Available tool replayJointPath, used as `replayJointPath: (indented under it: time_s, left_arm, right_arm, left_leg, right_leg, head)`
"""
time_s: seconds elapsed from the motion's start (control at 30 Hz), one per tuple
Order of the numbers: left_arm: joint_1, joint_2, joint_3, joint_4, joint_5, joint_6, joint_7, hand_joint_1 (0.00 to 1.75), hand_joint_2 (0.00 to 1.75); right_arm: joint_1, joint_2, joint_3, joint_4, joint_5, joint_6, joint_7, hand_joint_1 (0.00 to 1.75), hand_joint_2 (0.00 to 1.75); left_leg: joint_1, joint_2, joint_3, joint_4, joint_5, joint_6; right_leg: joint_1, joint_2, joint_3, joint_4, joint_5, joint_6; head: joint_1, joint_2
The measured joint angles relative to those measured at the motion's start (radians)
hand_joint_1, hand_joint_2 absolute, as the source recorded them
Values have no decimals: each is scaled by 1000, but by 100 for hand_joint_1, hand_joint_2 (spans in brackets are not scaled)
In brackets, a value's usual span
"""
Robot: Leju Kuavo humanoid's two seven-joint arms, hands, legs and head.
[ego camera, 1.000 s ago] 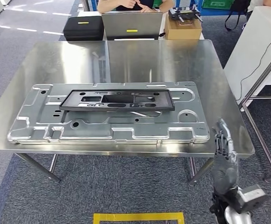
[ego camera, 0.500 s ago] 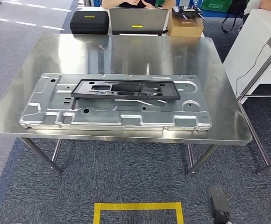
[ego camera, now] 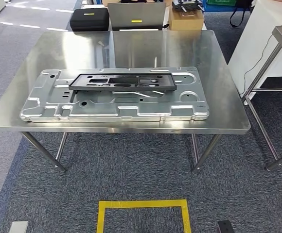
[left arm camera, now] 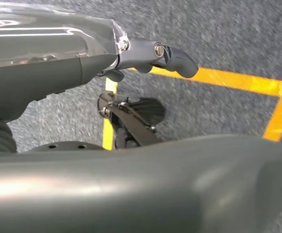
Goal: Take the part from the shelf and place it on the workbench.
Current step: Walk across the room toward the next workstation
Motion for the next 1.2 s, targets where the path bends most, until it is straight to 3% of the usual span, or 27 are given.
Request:
replayJointPath:
  time_s: [0.03,0.1,0.17,0.23,0.27,0.3,0.37,0.4,0.43,0.47,0.53,0.6,0.63,0.7,0.73,0.77,0.83,0.87,0.9,0.93,0.97,1.0,1.07,1.13,1.17,1.2]
  left_arm:
    - [-1,0,0,0,0,0,0,0,0]
    - [-5,0,0,0,-1,0,1,0,0]
    - [-6,0,0,0,-3,0,2,0,0]
    - [-5,-3,0,0,-6,-1,2,0,0]
    - [-4,-4,0,0,-6,-1,2,0,0]
    - [-3,-5,0,0,-5,-1,2,0,0]
    - [-2,-7,0,0,-5,-1,2,0,0]
    - [-2,-7,0,0,-6,-1,2,0,0]
    - [-1,-8,0,0,-6,-1,2,0,0]
    - [-1,-9,0,0,-6,-1,3,0,0]
    - [-2,-9,0,0,-6,0,4,0,0]
    - [-2,-9,0,0,-6,0,3,0,0]
    - [-3,-9,0,0,-6,0,2,0,0]
    - [-3,-9,0,0,-7,0,1,0,0]
    - [-2,-9,0,0,-7,0,0,0,0]
    - [0,-8,0,0,-8,-1,0,0,0]
    - [3,-8,0,0,-8,-2,0,0,0]
    - [3,-8,0,0,-9,-2,1,0,0]
    - [2,-8,0,0,-9,-3,3,0,0]
    - [1,-8,0,0,-10,-4,5,0,0]
    - [1,-8,0,0,-10,-4,9,0,0]
    - [1,-8,0,0,-10,-4,12,0,0]
    - [-2,-8,0,0,-9,-5,18,0,0]
    - [-6,-8,0,0,-8,-8,24,0,0]
    - [-7,-8,0,0,-7,-9,28,0,0]
    - [-8,-9,0,0,-6,-9,33,0,0]
  right_arm:
    - [0,0,-4,4,8,-3,13,0,0]
    - [-1,2,-9,12,32,-11,48,0,0]
    - [-1,4,-12,21,65,-21,96,0,0]
    - [3,8,-14,32,98,-27,153,0,0]
    - [6,11,-15,37,112,-28,180,0,0]
    - [9,14,-15,42,124,-29,206,0,0]
    - [12,21,-15,48,143,-31,249,0,0]
    - [12,25,-15,52,149,-31,266,0,0]
    - [12,28,-15,55,153,-31,280,0,0]
    - [13,32,-16,57,156,-31,292,0,0]
    - [13,37,-16,59,162,-30,311,0,0]
    - [11,41,-16,60,164,-25,325,0,0]
    - [10,43,-16,61,164,-21,329,0,0]
    - [10,51,-19,65,162,-11,336,0,0]
    - [10,55,-21,68,160,-6,338,0,0]
    - [11,58,-25,69,158,-1,341,0,0]
    - [12,62,-33,72,153,10,348,0,0]
    - [12,64,-37,72,150,15,350,0,0]
    - [12,65,-40,73,149,20,353,0,0]
    - [12,66,-43,73,148,25,355,0,0]
    - [11,67,-46,73,148,29,357,0,0]
    - [11,68,-49,73,148,33,359,0,0]
    - [9,70,-55,73,153,39,362,0,0]
    - [8,74,-60,73,160,41,364,0,0]
    - [7,75,-62,73,164,42,365,0,0]
    - [7,75,-64,74,166,43,367,0,0]
  left_leg:
    - [-1,-1,54,-73,17,5]
    - [-5,-4,140,-203,16,16]
    - [-11,-5,161,-251,7,22]
    - [-9,-1,143,-256,20,37]
    - [-7,1,131,-257,31,46]
    - [-6,4,117,-257,43,53]
    - [-9,7,86,-253,65,59]
    - [-10,9,69,-249,76,60]
    - [-11,10,51,-244,86,59]
    - [-10,12,32,-236,94,58]
    - [-10,14,-3,-218,107,52]
    - [-13,14,-29,-196,117,43]
    - [-15,14,-37,-189,124,38]
    - [-16,13,-49,-182,138,27]
    - [-15,11,-55,-178,131,21]
    - [-13,8,-61,-163,104,14]
    - [-7,4,-75,-85,7,1]
    - [-4,4,-82,-27,-39,-3]
    - [-2,4,-86,28,-64,-6]
    - [-1,4,-81,64,-65,-6]
    - [-1,4,-64,71,-43,-4]
    - [-1,3,-30,44,-11,0]
    - [-6,-1,78,-90,27,14]
    - [-13,-5,167,-219,17,27]
    - [-16,-6,185,-252,12,31]
    - [-15,-5,183,-263,11,36]
  right_leg:
    - [0,0,-10,5,6,3]
    - [2,0,-22,9,19,13]
    - [1,0,-30,10,37,27]
    - [-1,3,-43,20,29,37]
    - [-1,5,-51,40,-3,40]
    - [-1,7,-62,78,-51,41]
    - [-1,9,-82,191,-147,42]
    - [-1,10,-85,243,-165,45]
    - [-1,10,-77,273,-158,47]
    - [-1,10,-55,272,-131,49]
    - [-2,9,29,180,-77,51]
    - [0,10,124,42,-77,45]
    - [2,11,150,-2,-89,41]
    - [2,10,153,-28,-95,30]
    - [0,8,145,-28,-89,20]
    - [-2,6,134,-27,-81,9]
    - [-2,1,107,-26,-59,-9]
    - [0,-1,91,-24,-48,-12]
    - [2,-2,74,-22,-36,-12]
    - [3,-3,57,-20,-25,-12]
    - [4,-3,39,-16,-14,-12]
    - [5,-3,22,-11,-5,-10]
    - [7,-3,-3,-1,12,-5]
    - [8,-3,-16,5,29,5]
    - [9,-3,-21,5,39,10]
    - [9,-3,-28,6,47,16]
  head:
    - [0,0]
    - [0,0]
    - [1,0]
    - [1,0]
    - [2,0]
    - [3,0]
    - [4,0]
    - [4,0]
    - [4,0]
    - [4,0]
    - [4,0]
    - [4,0]
    - [4,0]
    - [3,0]
    - [3,0]
    - [2,0]
    - [0,0]
    - [0,0]
    - [0,0]
    - [0,0]
    - [0,0]
    - [0,0]
    - [0,0]
    - [0,0]
    - [0,0]
    - [0,0]
